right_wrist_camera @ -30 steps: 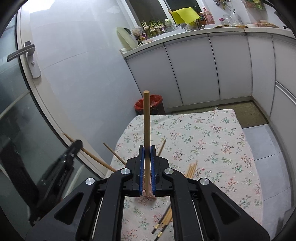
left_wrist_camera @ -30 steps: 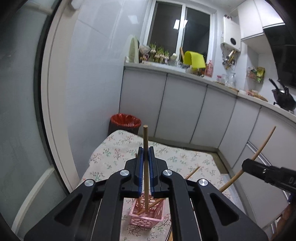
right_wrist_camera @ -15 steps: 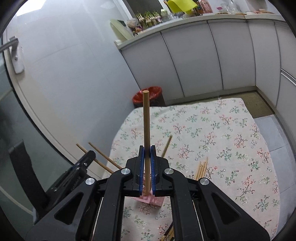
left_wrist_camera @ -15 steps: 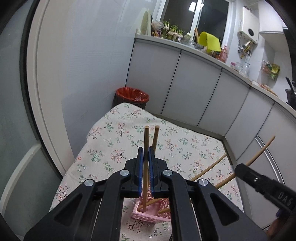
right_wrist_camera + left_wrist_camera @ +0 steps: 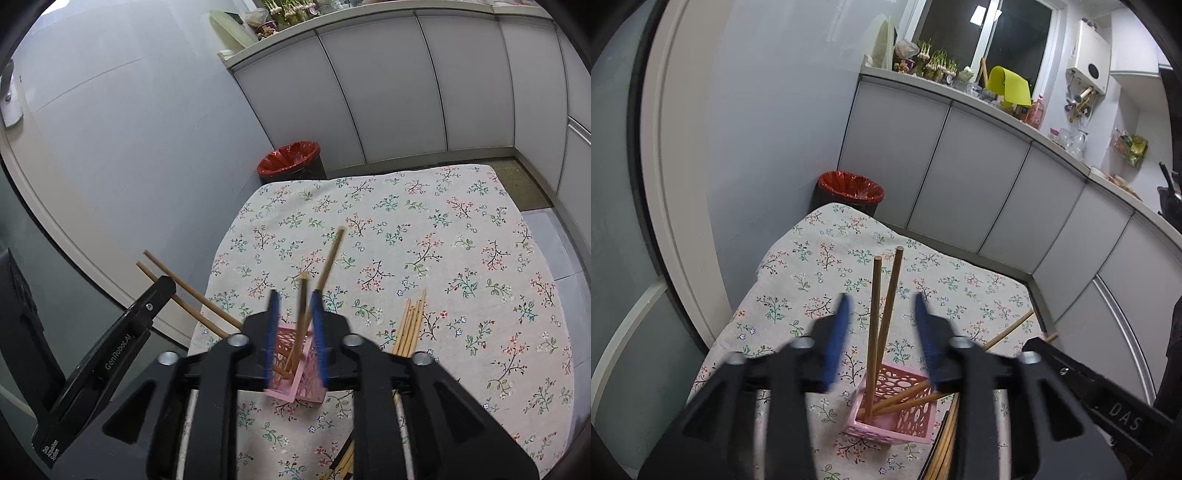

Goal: Organize utensils
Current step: 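Carry both chopsticks over the pink holder and release them inside, then grasp a third chopstick from the bundle with the right gripper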

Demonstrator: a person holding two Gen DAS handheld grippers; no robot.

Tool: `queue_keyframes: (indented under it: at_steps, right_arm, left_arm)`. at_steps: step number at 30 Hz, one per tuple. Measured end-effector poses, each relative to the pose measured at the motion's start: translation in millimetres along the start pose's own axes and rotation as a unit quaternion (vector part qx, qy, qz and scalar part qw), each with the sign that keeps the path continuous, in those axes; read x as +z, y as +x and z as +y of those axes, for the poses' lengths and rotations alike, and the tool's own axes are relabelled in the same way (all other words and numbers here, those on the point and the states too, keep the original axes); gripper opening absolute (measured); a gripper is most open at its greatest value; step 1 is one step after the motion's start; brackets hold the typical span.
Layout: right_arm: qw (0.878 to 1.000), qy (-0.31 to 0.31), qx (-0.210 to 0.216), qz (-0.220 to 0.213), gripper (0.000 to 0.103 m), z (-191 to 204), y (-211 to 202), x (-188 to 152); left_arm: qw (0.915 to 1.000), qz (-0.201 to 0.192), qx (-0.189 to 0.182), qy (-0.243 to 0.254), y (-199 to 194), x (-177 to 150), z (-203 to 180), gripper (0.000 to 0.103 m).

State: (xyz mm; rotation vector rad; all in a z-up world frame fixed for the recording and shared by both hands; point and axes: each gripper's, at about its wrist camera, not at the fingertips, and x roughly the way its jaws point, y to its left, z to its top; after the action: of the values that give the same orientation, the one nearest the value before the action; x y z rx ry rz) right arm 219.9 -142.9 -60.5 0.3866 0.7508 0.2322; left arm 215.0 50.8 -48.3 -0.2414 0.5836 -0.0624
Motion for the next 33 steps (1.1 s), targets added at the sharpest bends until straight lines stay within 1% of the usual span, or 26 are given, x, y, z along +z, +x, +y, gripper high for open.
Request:
queue_keyframes:
  at_steps: [1, 3, 6, 7, 9, 11, 13, 16, 17, 19, 20, 22, 24, 28, 33]
  right_arm:
    - [1.0, 0.0, 0.002, -0.003, 0.032, 0, -3, 1]
    - [1.0, -0.001, 0.006, -0.011, 0.038, -1, -13, 2]
    - [1.0, 0.0, 0.011, -0.02, 0.046, -5, -33, 4]
    - [1.0, 0.0, 0.01, -0.02, 0.048, -8, -37, 3]
    - [1.0, -0.001, -0.001, -0.018, 0.05, -15, -48, 3]
    - [1.0, -0.004, -0.013, -0.014, 0.056, -24, -57, 1]
    - [1.0, -0.006, -0.026, -0.009, 0.064, -36, -67, -2]
    - [0.999, -0.013, -0.046, -0.001, 0.072, -53, -74, -8]
    - [0.998, -0.016, -0.054, 0.003, 0.073, -57, -74, -10]
    - [0.997, -0.019, -0.072, 0.012, 0.08, -69, -74, -16]
    - [0.997, -0.017, -0.076, 0.017, 0.081, -75, -74, -19]
    - [0.996, -0.011, -0.08, 0.027, 0.088, -83, -71, -24]
    - [0.996, -0.008, -0.083, 0.042, 0.09, -91, -66, -28]
    - [0.992, 0.001, -0.102, 0.073, 0.093, -106, -53, -42]
    - [0.987, 0.009, -0.118, 0.113, 0.095, -120, -28, -56]
  left_arm:
    - [1.0, -0.003, 0.002, 0.002, -4, 0, -1, 0.048]
    - [0.9999, 0.003, 0.004, 0.009, -10, 0, -2, 0.05]
    - [0.9995, 0.017, 0.011, 0.023, -20, -5, -2, 0.059]
    - [0.9994, 0.021, 0.013, 0.026, -21, -6, -2, 0.063]
    - [0.9988, 0.031, 0.017, 0.035, -26, -11, -1, 0.07]
    - [0.9981, 0.038, 0.021, 0.043, -32, -17, 1, 0.081]
    - [0.9977, 0.046, 0.025, 0.044, -34, -21, 4, 0.086]
    - [0.9971, 0.062, 0.03, 0.033, -36, -29, 13, 0.092]
    - [0.9965, 0.073, 0.03, 0.026, -36, -33, 16, 0.093]
    - [0.9953, 0.089, 0.035, 0.015, -35, -39, 19, 0.094]
    - [0.9943, 0.099, 0.037, 0.01, -34, -44, 20, 0.095]
    - [0.9927, 0.114, 0.04, 0.007, -32, -52, 19, 0.096]
    - [0.9894, 0.137, 0.046, 0.015, -25, -63, 16, 0.096]
    - [0.9838, 0.167, 0.05, 0.042, -10, -78, 8, 0.096]
    - [0.9787, 0.186, 0.053, 0.068, 4, -94, 3, 0.096]
